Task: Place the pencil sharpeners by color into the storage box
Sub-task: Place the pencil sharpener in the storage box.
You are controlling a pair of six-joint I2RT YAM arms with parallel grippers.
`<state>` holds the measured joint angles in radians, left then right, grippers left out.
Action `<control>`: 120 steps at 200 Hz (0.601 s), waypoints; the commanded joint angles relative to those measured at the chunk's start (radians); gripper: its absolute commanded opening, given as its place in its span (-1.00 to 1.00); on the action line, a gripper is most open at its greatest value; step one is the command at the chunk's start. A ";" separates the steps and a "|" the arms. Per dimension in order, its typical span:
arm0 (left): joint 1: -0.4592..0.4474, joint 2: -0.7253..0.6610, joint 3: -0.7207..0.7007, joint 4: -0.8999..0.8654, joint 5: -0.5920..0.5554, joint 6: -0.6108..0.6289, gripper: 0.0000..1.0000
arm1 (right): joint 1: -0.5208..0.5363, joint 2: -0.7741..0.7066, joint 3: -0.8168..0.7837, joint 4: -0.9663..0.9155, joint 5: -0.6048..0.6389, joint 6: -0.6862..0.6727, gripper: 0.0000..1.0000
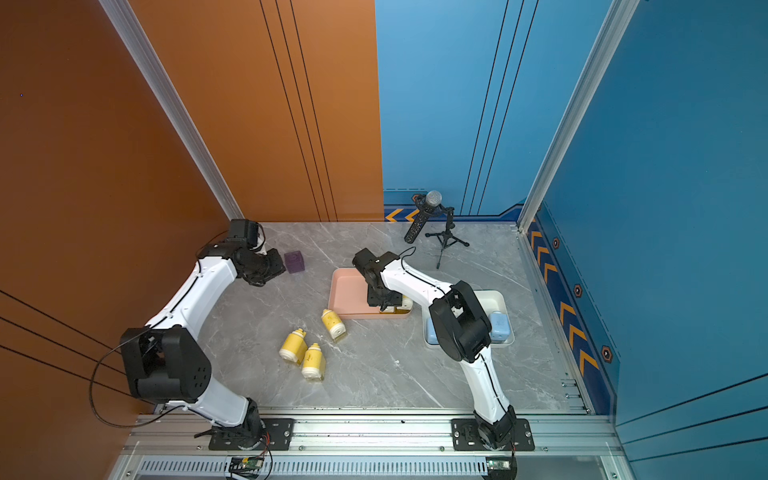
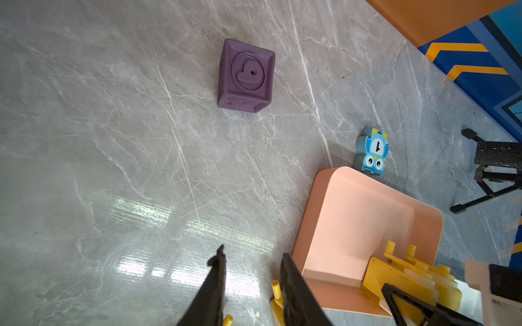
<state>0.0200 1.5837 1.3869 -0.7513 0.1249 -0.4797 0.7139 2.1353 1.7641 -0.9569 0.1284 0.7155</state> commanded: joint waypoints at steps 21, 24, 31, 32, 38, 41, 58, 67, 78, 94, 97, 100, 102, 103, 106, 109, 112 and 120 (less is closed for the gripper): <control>0.010 -0.017 -0.014 -0.002 0.012 -0.003 -0.32 | -0.005 -0.022 0.025 -0.009 0.023 0.013 0.17; 0.011 -0.016 -0.014 -0.002 0.012 -0.003 -0.32 | -0.005 -0.024 0.025 -0.009 0.022 0.012 0.18; 0.010 -0.016 -0.014 -0.003 0.014 -0.003 -0.32 | -0.006 -0.028 0.025 -0.009 0.022 0.011 0.17; 0.010 -0.016 -0.014 -0.002 0.013 -0.003 -0.32 | -0.006 -0.029 0.025 -0.009 0.022 0.011 0.17; 0.010 -0.016 -0.013 -0.003 0.013 -0.004 -0.32 | -0.006 -0.032 0.026 -0.009 0.025 0.011 0.17; 0.011 -0.017 -0.013 -0.002 0.013 -0.004 -0.32 | -0.005 -0.035 0.024 -0.009 0.024 0.011 0.18; 0.010 -0.017 -0.014 -0.003 0.014 -0.005 -0.32 | -0.005 -0.050 0.026 -0.011 0.026 0.011 0.17; 0.011 -0.018 -0.014 -0.002 0.014 -0.004 -0.32 | -0.002 -0.054 0.026 -0.011 0.028 0.010 0.18; 0.009 -0.018 -0.014 -0.001 0.013 -0.005 -0.32 | 0.001 -0.054 0.024 -0.013 0.031 0.009 0.17; 0.010 -0.019 -0.014 -0.002 0.014 -0.004 -0.33 | 0.007 -0.100 0.019 -0.017 0.035 0.008 0.18; 0.010 -0.019 -0.014 -0.002 0.015 -0.004 -0.32 | 0.009 -0.104 0.019 -0.019 0.037 0.009 0.18; 0.010 -0.021 -0.014 -0.002 0.013 -0.004 -0.32 | 0.011 -0.108 0.017 -0.020 0.040 0.007 0.17; 0.010 -0.021 -0.014 -0.002 0.013 -0.004 -0.32 | 0.013 -0.109 0.017 -0.022 0.040 0.007 0.17; 0.009 -0.022 -0.014 -0.001 0.013 -0.004 -0.33 | 0.013 -0.111 0.017 -0.023 0.042 0.006 0.17; 0.010 -0.022 -0.014 -0.002 0.012 -0.004 -0.32 | 0.014 -0.115 0.016 -0.023 0.045 0.006 0.18; 0.011 -0.022 -0.014 -0.002 0.012 -0.003 -0.32 | 0.015 -0.118 0.017 -0.024 0.047 0.005 0.18; 0.011 -0.022 -0.014 -0.001 0.012 -0.004 -0.32 | 0.016 -0.122 0.017 -0.027 0.049 0.005 0.18; 0.010 -0.022 -0.014 -0.001 0.014 -0.004 -0.32 | 0.019 -0.131 0.015 -0.029 0.053 0.005 0.18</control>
<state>0.0216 1.5837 1.3869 -0.7513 0.1249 -0.4797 0.7204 2.0766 1.7641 -0.9577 0.1364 0.7147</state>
